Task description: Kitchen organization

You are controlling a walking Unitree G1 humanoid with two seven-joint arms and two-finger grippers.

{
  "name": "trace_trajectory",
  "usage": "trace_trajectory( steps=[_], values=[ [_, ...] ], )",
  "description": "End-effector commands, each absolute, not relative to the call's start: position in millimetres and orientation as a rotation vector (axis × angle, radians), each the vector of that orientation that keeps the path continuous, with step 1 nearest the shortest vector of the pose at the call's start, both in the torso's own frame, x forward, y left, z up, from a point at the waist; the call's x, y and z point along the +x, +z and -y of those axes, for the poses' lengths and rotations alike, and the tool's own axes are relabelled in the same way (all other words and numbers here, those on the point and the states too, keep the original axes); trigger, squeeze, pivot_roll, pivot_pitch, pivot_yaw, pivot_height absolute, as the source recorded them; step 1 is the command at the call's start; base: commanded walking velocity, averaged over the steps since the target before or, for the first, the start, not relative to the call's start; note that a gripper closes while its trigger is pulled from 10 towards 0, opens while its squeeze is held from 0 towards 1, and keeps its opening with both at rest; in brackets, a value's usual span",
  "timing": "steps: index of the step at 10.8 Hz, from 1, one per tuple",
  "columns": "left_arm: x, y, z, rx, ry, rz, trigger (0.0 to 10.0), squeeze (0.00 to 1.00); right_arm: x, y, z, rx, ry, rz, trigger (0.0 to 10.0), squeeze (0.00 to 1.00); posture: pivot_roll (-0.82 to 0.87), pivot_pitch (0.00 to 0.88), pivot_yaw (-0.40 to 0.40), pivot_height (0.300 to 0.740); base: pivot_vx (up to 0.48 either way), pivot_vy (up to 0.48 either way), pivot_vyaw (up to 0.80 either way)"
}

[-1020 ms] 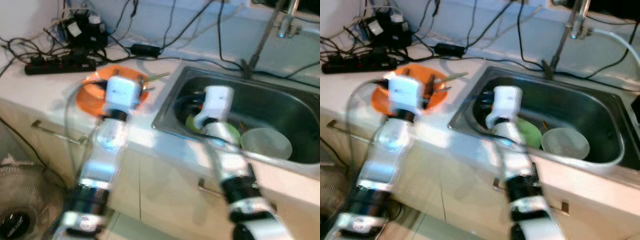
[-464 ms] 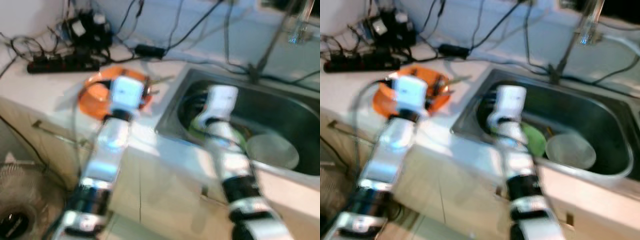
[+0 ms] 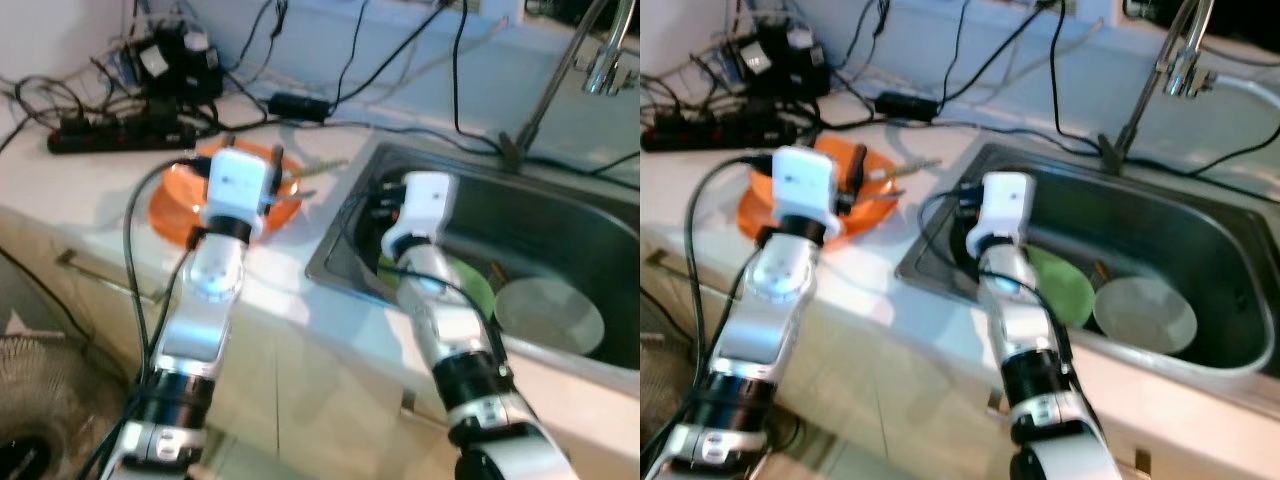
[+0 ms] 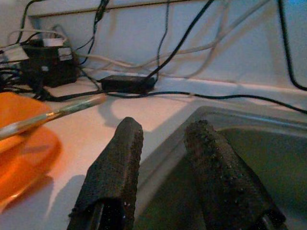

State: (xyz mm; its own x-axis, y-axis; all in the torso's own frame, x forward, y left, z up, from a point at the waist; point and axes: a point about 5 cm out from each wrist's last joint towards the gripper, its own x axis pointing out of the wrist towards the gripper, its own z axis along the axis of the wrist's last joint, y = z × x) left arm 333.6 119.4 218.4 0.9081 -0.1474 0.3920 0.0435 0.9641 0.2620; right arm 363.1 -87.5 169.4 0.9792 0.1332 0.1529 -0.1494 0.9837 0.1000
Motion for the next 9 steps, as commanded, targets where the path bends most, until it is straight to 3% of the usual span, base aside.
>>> trace_trajectory(
  steps=[1, 4, 9],
  values=[
    [330, 220, -108, 0.250, -0.147, 0.442, 10.0, 0.00, 365, 171, 99, 0.113, 0.104, 0.152, 10.0, 0.00, 0.15, 0.041, -0.054, 0.740, 0.000, 0.000, 0.00],
    [322, 220, -106, 0.286, -0.188, 0.450, 10.0, 0.00, 365, 170, 100, 0.114, 0.100, 0.150, 10.0, 0.00, 0.15, 0.048, -0.054, 0.740, 0.000, 0.000, 0.00],
    [309, 197, -110, 0.596, -0.261, 0.362, 10.0, 0.00, 364, 168, 97, 0.120, 0.104, 0.141, 10.0, 0.00, 0.16, 0.054, -0.056, 0.740, 0.000, 0.000, 0.00]
  ],
)
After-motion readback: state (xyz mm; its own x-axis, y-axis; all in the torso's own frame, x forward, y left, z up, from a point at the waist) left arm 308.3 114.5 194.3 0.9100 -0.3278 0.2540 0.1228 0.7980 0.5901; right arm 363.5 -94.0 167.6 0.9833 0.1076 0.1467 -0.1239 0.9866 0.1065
